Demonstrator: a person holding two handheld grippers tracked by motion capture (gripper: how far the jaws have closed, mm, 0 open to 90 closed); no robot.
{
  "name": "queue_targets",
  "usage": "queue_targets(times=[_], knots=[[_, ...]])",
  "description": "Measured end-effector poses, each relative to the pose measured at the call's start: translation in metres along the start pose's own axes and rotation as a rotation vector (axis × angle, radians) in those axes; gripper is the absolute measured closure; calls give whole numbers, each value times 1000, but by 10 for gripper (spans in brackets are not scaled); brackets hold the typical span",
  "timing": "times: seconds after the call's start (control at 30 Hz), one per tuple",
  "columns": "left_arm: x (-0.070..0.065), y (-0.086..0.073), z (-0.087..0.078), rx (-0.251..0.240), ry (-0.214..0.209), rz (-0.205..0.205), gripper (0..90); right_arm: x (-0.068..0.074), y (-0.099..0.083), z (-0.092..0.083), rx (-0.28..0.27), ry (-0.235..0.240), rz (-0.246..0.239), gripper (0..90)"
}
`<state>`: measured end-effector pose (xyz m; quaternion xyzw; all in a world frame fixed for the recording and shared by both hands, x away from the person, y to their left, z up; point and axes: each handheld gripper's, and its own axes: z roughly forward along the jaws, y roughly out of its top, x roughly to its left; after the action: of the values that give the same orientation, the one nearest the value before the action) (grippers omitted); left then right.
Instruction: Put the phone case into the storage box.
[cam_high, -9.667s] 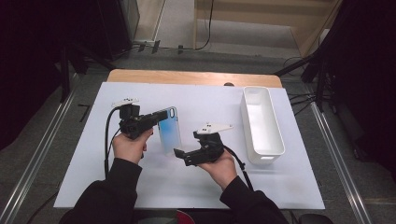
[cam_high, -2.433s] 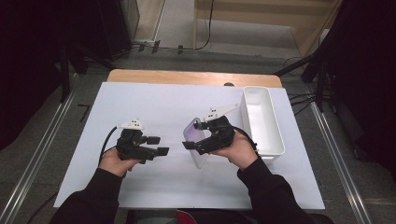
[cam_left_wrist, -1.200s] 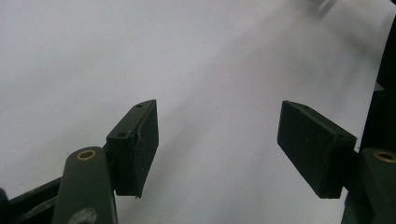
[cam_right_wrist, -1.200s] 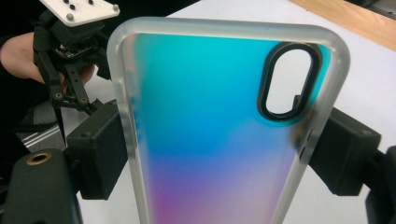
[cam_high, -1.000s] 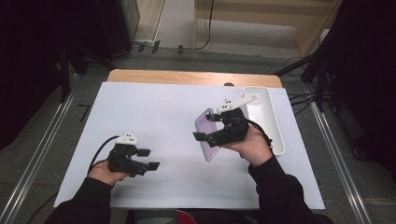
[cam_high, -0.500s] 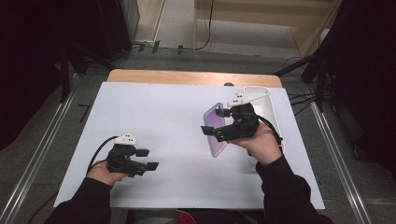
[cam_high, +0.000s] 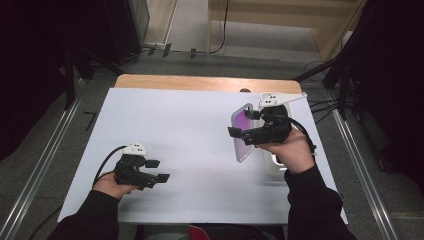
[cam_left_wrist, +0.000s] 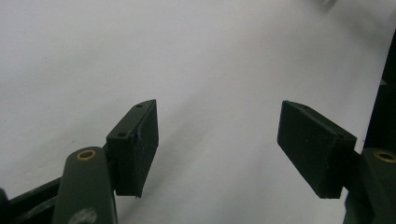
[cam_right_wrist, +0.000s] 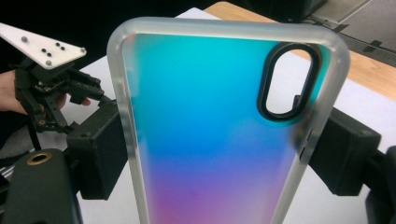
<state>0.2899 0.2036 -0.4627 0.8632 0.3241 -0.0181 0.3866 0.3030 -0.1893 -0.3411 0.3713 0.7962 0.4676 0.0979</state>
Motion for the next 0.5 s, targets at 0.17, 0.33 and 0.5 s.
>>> queue_targets(times=[0.17, 0.33, 0.5], knots=[[0, 0, 0, 1, 2, 3, 290, -8, -1, -8, -11, -18, 9, 146], [1, 0, 0, 1, 2, 4, 290, -16, -3, -17, -22, -34, 28, 147], [1, 0, 0, 1, 2, 4, 290, -24, -5, -26, -29, -52, 47, 147]])
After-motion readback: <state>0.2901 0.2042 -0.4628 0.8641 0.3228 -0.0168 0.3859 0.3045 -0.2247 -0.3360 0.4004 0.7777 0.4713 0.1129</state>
